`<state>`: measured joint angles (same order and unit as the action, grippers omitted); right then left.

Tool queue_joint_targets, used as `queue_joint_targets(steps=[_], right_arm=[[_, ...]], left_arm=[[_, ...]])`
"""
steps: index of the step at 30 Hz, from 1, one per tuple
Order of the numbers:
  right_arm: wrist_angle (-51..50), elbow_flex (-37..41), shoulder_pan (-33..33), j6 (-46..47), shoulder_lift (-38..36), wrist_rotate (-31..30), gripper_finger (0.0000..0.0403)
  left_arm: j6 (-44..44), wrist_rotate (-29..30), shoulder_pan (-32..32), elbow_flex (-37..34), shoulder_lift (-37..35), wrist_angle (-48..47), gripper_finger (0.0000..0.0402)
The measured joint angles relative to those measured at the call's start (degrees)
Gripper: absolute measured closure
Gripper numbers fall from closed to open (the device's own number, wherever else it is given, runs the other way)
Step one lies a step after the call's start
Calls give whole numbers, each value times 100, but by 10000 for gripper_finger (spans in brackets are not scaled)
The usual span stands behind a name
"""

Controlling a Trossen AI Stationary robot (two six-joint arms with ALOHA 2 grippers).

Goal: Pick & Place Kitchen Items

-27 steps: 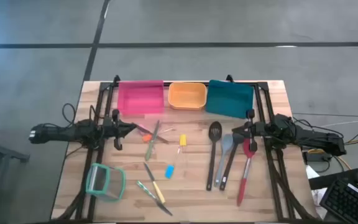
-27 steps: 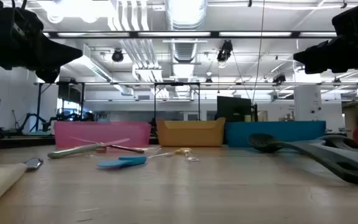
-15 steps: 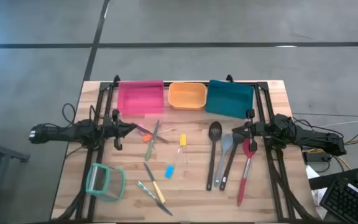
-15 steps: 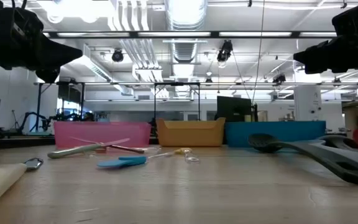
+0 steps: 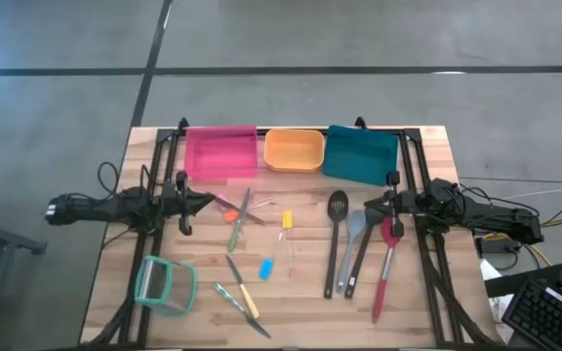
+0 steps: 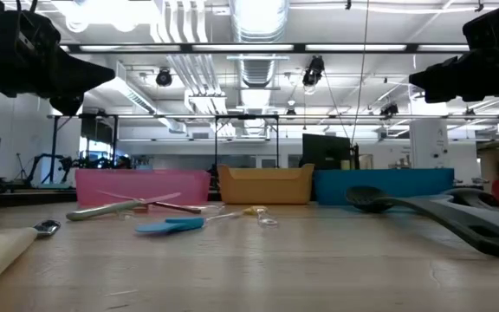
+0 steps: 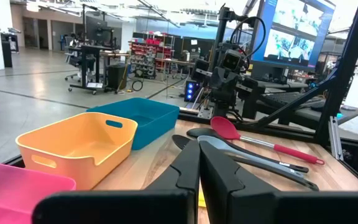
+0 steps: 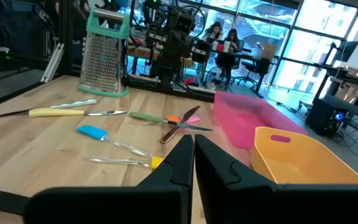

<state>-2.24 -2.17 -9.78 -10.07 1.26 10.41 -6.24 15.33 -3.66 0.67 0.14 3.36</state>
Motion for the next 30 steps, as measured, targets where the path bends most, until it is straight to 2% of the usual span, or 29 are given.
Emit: queue_joint_targets(steps=[8,15,19,25,30], right_arm=[[347,0,2,-97,0,9,394],[2251,0,2,1128,9,10,394],[2952,0,2,1061,6,42,394],[3129,0,2,862,77,236,394],[2989,0,2,784,541,310,394]], left_arm=[[0,0,0,0,0,-1,388],[0,0,0,-1,0,0,388],[0,0,0,-2,0,0,387],[0,-1,0,-1,0,0,387],[0,0,0,-2,0,-2,389]])
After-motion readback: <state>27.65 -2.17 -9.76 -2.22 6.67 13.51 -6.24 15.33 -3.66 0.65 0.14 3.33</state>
